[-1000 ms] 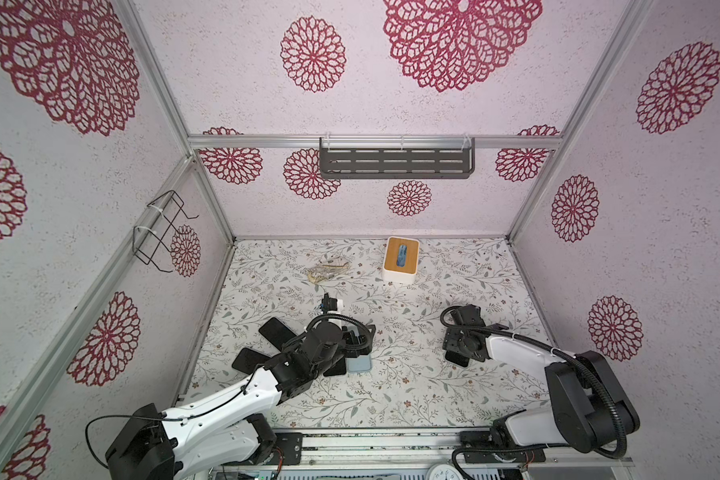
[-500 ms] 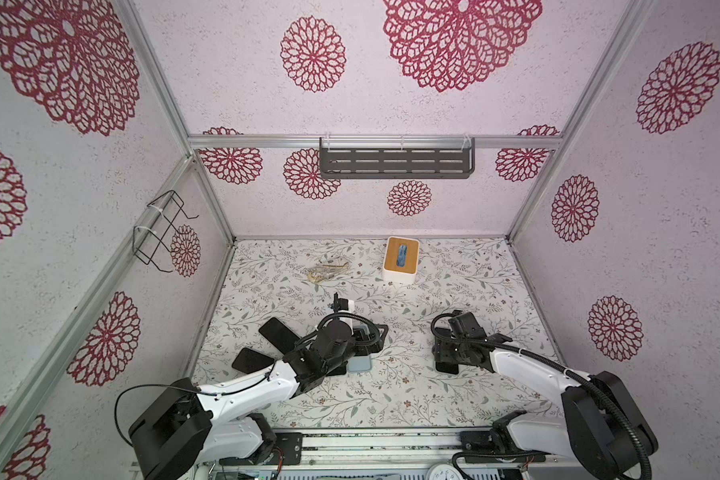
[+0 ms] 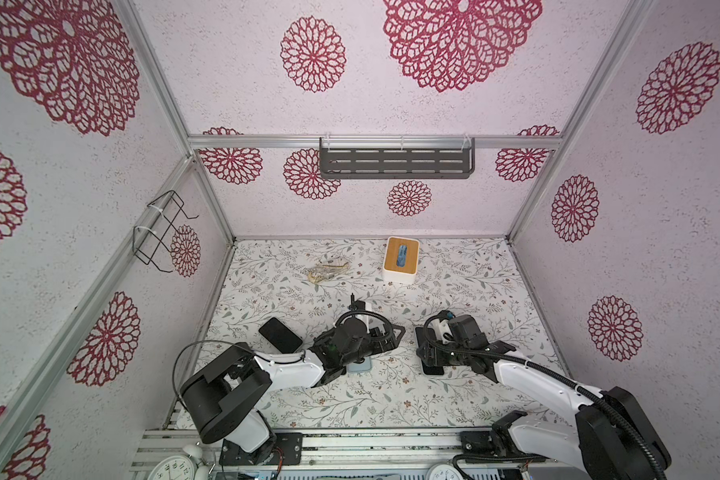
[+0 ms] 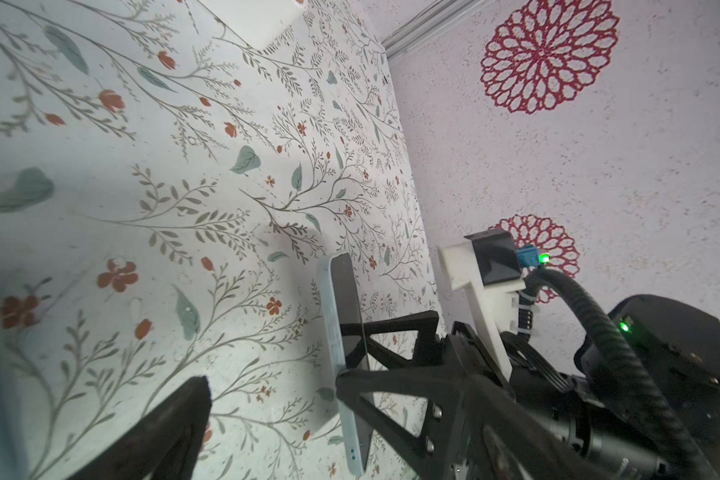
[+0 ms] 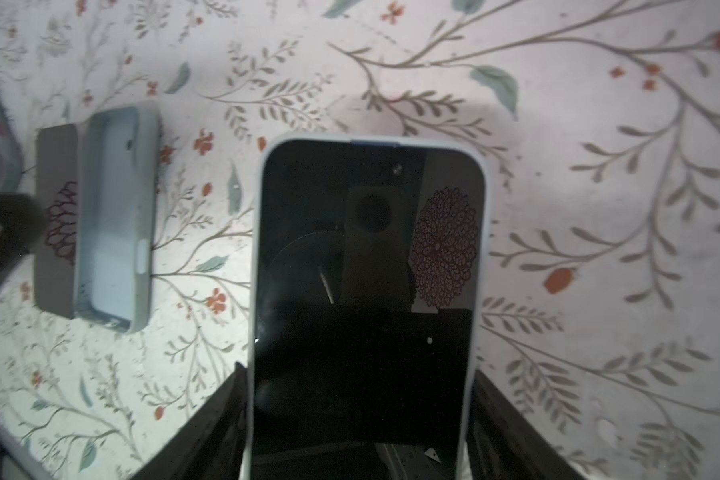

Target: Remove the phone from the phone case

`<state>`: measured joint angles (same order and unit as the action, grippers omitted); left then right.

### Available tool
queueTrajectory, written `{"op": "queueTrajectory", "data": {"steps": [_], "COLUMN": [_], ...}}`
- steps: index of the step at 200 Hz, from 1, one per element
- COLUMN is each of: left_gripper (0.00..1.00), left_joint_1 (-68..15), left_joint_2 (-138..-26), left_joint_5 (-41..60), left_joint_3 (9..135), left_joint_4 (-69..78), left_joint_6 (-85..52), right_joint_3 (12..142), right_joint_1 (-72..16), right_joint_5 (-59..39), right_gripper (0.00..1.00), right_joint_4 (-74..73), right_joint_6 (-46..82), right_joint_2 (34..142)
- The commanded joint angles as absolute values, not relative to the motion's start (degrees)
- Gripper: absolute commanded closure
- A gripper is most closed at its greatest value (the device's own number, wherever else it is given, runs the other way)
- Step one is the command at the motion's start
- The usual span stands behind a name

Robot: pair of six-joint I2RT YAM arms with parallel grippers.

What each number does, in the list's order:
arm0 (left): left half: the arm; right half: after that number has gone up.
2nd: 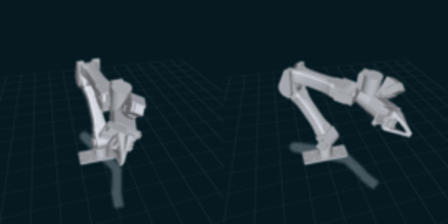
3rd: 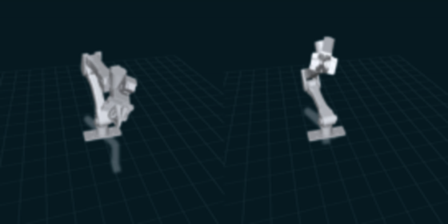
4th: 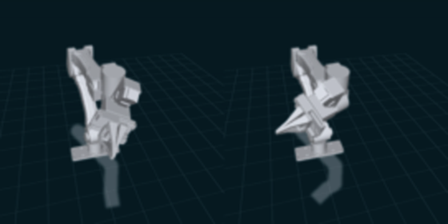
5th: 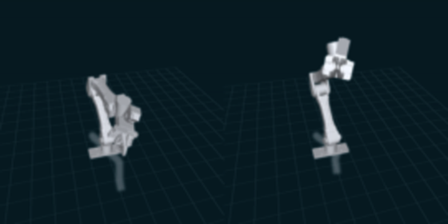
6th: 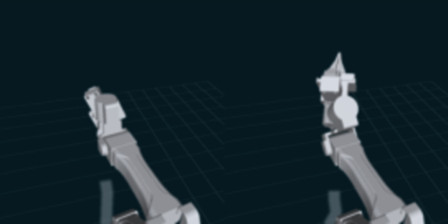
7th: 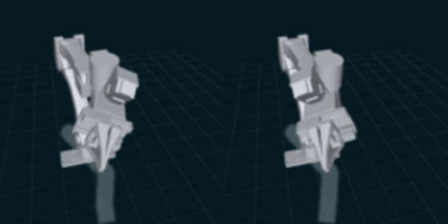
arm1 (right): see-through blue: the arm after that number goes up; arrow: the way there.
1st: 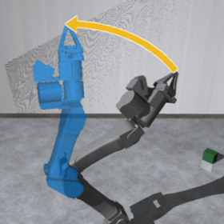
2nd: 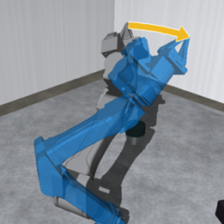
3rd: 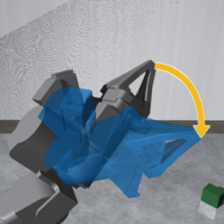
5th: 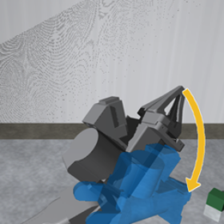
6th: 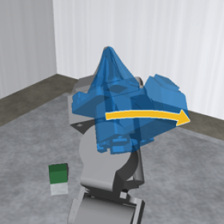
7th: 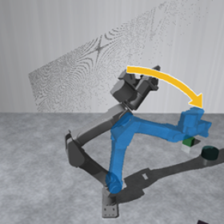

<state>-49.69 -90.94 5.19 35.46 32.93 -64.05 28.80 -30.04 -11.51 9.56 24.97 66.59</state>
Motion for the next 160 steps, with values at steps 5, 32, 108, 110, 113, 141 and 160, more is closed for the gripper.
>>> {"op": "queueTrajectory", "data": {"steps": [5, 32, 108, 110, 113, 141, 160], "left_gripper": [0.06, 0.12, 0.47, 0.49, 0.51, 0.76, 0.84], "left_joint_1": [-49.2, -49.4, -49.4, -49.4, -49.4, -49.4, -49.4], "left_joint_2": [-95.0, -98.5, -103.8, -103.8, -104.0, -104.5, -103.4], "left_joint_5": [8.4, 10.2, 12.6, 12.6, 12.6, 13.2, 13.1], "left_joint_3": [37.2, 38.1, 40.3, 40.3, 40.2, 39.9, 39.5], "left_joint_4": [40.9, 44.1, 46.7, 46.9, 46.9, 49.0, 48.7], "left_joint_6": [-67.8, -69.5, -71.7, -71.8, -71.9, -72.5, -72.1], "right_joint_3": [29.6, 30.3, 30.3, 30.3, 30.3, 30.5, 30.5], "right_joint_1": [-32.2, -33.9, -36.2, -36.2, -36.3, -36.4, -36.4], "right_joint_5": [-17.1, -18.3, -20.6, -20.6, -20.6, -20.4, -20.4], "right_gripper": [0.57, 0.58, 0.62, 0.62, 0.63, 0.63, 0.61], "right_joint_4": [3.6, 3.3, 1.4, 1.4, 1.4, 1.4, 1.2], "right_joint_6": [23.6, 22.9, 23.1, 23.1, 23.1, 23.0, 23.7], "right_joint_2": [64.0, 63.9, 63.2, 63.2, 63.1, 63.0, 62.6]}}
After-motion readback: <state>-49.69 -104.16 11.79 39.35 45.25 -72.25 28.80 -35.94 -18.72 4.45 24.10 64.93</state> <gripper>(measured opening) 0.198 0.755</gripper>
